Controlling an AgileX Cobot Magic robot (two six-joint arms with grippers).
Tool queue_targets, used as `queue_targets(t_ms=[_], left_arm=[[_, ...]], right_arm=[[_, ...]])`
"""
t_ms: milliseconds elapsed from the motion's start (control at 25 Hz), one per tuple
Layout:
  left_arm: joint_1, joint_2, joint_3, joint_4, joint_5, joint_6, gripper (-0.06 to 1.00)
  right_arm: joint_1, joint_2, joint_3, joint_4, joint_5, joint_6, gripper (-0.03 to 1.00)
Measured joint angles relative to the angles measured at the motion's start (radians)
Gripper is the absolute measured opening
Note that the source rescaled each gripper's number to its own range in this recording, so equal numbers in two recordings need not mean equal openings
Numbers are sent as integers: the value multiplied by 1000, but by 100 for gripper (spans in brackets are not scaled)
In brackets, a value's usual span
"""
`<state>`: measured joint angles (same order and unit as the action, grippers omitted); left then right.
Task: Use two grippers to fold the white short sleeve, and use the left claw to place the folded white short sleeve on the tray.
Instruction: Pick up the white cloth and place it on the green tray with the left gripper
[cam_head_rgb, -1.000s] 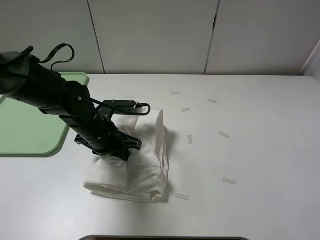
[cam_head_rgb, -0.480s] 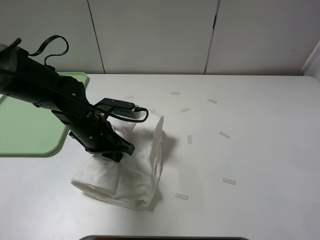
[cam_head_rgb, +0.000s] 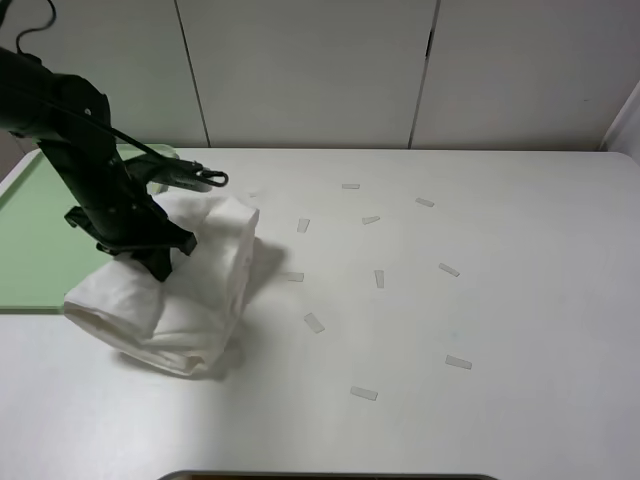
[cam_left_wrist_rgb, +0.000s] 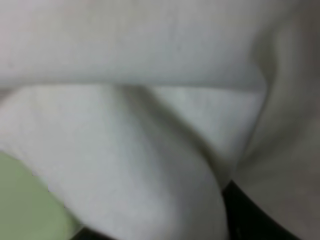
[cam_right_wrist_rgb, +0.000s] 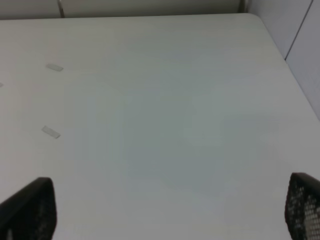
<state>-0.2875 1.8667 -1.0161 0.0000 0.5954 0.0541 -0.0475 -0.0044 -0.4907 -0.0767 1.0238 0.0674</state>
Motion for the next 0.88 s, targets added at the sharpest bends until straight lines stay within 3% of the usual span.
queue_targets(t_ms=[160, 400, 600, 880], left_arm=[[69, 0, -82, 59, 57, 16, 31], [175, 0, -136, 141, 61, 19, 30], [279, 0, -139, 212, 30, 20, 30], [420, 1, -139, 241, -62, 23, 30]], right_arm=[[0, 0, 0, 0, 0, 0, 100], [0, 0, 0, 0, 0, 0, 100], [0, 0, 0, 0, 0, 0, 100], [0, 0, 0, 0, 0, 0, 100]])
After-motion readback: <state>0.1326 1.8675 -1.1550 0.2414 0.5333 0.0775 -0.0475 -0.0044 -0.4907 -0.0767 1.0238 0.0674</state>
